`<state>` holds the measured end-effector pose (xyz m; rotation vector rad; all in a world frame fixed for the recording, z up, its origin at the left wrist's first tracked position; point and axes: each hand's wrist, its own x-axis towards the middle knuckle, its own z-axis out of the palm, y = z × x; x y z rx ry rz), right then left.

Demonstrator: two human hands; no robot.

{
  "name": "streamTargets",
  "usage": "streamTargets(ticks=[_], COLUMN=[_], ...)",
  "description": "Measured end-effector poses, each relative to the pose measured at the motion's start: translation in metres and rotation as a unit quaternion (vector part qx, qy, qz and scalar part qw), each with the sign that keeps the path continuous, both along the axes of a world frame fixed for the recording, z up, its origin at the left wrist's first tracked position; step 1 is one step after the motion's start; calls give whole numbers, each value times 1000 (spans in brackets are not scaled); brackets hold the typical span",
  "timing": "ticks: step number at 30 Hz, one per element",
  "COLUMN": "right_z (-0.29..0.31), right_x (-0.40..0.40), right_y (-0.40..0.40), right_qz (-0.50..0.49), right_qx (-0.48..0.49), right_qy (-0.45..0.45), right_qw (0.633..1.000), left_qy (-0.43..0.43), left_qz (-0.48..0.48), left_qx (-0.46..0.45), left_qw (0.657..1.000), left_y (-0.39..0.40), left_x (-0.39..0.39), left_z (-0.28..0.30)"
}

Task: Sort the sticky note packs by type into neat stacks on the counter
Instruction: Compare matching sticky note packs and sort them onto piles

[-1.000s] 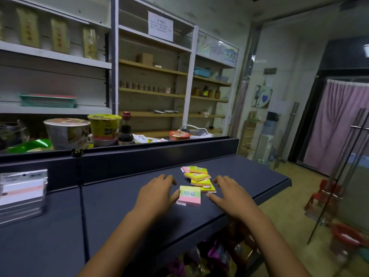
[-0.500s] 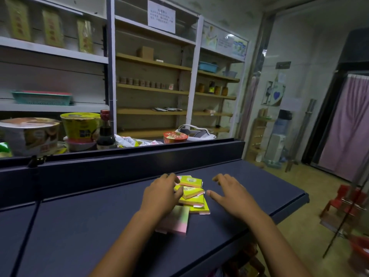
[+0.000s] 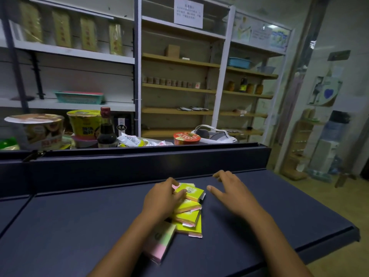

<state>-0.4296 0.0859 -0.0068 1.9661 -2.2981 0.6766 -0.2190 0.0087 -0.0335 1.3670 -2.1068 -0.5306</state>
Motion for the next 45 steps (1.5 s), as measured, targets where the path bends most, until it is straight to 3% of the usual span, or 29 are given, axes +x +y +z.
streamTargets(ticks=[10,17,23,27,35,41,45], right_z=[-4,3,7,8,1,2,7], right_x=[4,21,40,49,72,79,85], right_y=[-11,-13,-13,-13,-15,-13,-11], right_qz=[35,58,78,69,5,-9,15], right_qx=[-20,-15,23,69,129,119,86], right_qy=[-15,-26,-37,-19,87,66,-51], right_qw=[999,998,996,995,988,991,995], left_qy=[242,462,622,650,647,649,655], left_qz=[-10,-4,-43,-50,-62,-61,-55], left_qx=[55,117,129,113,96,94,89], left_qw=[969,879,771,750,754,752,748], left_y=[-6,-9,-9,-7,-4,-5,-4], left_x=[4,30,54,59,57,56,57], left_z=[1,17,31,36,38,37,38])
